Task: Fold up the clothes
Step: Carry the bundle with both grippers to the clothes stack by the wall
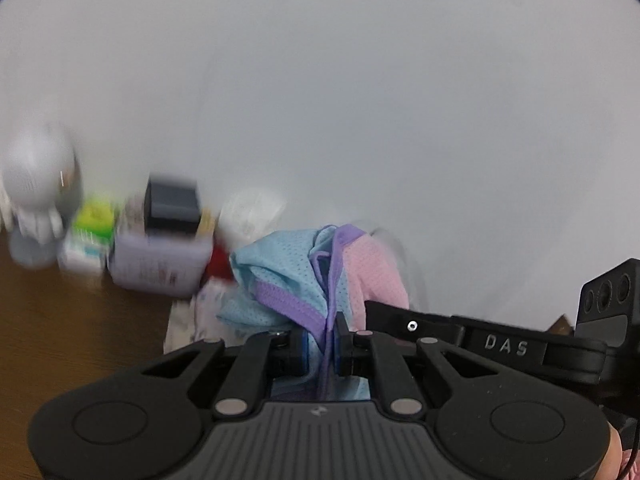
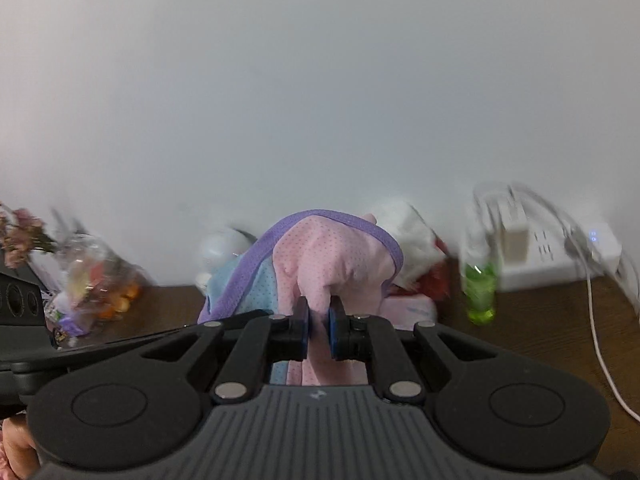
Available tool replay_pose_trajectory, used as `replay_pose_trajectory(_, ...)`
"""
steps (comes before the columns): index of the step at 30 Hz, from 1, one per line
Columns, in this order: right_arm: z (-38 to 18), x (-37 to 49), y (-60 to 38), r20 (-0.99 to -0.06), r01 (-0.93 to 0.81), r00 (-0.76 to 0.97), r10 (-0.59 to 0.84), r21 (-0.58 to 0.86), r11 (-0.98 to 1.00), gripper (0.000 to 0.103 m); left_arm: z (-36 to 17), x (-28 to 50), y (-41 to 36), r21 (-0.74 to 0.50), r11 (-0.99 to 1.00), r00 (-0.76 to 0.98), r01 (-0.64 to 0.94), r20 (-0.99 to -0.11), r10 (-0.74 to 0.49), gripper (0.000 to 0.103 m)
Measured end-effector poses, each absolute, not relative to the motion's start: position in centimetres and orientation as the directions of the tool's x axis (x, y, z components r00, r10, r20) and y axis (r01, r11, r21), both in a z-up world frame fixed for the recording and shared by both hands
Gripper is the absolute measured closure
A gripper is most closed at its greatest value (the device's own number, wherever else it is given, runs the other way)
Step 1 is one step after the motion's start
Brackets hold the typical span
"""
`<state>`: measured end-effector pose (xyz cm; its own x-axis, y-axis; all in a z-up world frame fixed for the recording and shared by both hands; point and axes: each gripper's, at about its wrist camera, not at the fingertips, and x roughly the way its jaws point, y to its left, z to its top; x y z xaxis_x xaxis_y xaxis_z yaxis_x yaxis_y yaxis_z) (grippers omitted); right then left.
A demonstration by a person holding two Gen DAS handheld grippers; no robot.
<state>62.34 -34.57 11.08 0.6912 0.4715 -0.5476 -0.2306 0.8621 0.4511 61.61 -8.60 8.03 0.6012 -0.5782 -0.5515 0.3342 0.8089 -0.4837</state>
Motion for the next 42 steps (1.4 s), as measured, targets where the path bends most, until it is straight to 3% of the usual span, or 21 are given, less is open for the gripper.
replay_pose_trajectory(5, 6.3, 65.0, -36.5, -0.563, -0.189, 0.654, 0.506, 0.525, 0.830, 0.094, 6.0, 62.6, -8.1, -0.486, 0.810, 0.588, 0.328, -0.566, -0.578, 0.093)
replay_pose_trajectory(11, 4.8, 64.9, -36.6, -0.530, -0.195, 0.652, 0.543, 0.574, 0.795, 0.093, 6.2, 62.9, -7.4, -0.491, 0.814, 0.593, 0.312, -0.569, -0.570, 0.091)
replay_pose_trajectory(16, 5.5, 63.9, -37.0, -0.499, -0.193, 0.682, 0.534, 0.581, 0.790, 0.082, 7.6, 62.4, -6.3, -0.481, 0.826, 0.631, 0.294, -0.551, -0.546, 0.073)
replay_pose_trajectory(19, 6.5, 62.7, -37.9, -0.457, -0.209, 0.723, 0.518, 0.570, 0.795, 0.071, 9.7, 61.4, -5.2, -0.424, 0.854, 0.706, 0.300, -0.504, -0.498, 0.051)
replay_pose_trajectory(22, 8.2, 61.1, -38.0, -0.412, -0.200, 0.797, 0.441, 0.509, 0.837, 0.070, 11.6, 59.9, -5.1, -0.320, 0.888, 0.775, 0.330, -0.445, -0.449, 0.048)
replay_pose_trajectory(25, 10.0, 60.1, -36.3, -0.369, -0.218, 0.849, 0.377, 0.407, 0.887, 0.070, 12.4, 58.6, -7.1, -0.177, 0.912, 0.792, 0.371, -0.452, -0.410, 0.053)
replay_pose_trajectory(26, 10.3, 60.0, -35.5, -0.370, -0.233, 0.849, 0.378, 0.381, 0.895, 0.070, 12.3, 58.3, -7.6, -0.158, 0.909, 0.782, 0.386, -0.466, -0.413, 0.059)
replay_pose_trajectory(31, 10.2, 59.0, -33.2, -0.376, -0.284, 0.838, 0.395, 0.316, 0.905, 0.070, 11.0, 57.7, -8.3, -0.144, 0.897, 0.717, 0.418, -0.554, -0.423, 0.060)
replay_pose_trajectory(33, 9.7, 57.9, -32.7, -0.383, -0.298, 0.839, 0.387, 0.272, 0.915, 0.070, 10.2, 57.6, -8.5, -0.102, 0.893, 0.705, 0.439, -0.577, -0.412, 0.073)
replay_pose_trajectory(34, 9.4, 57.4, -32.4, -0.388, -0.309, 0.837, 0.385, 0.245, 0.919, 0.070, 9.8, 57.7, -8.5, -0.099, 0.889, 0.695, 0.447, -0.587, -0.415, 0.074)
replay_pose_trajectory(40, 7.6, 53.2, -28.7, -0.417, -0.420, 0.844, 0.336, -0.125, 0.899, 0.064, 8.8, 58.5, -8.1, -0.156, 0.865, 0.664, 0.477, -0.580, -0.471, 0.078)
replay_pose_trajectory(42, 7.3, 53.5, -27.4, -0.447, -0.440, 0.835, 0.320, -0.195, 0.877, 0.064, 8.7, 58.9, -8.3, -0.160, 0.860, 0.654, 0.484, -0.586, -0.478, 0.096)
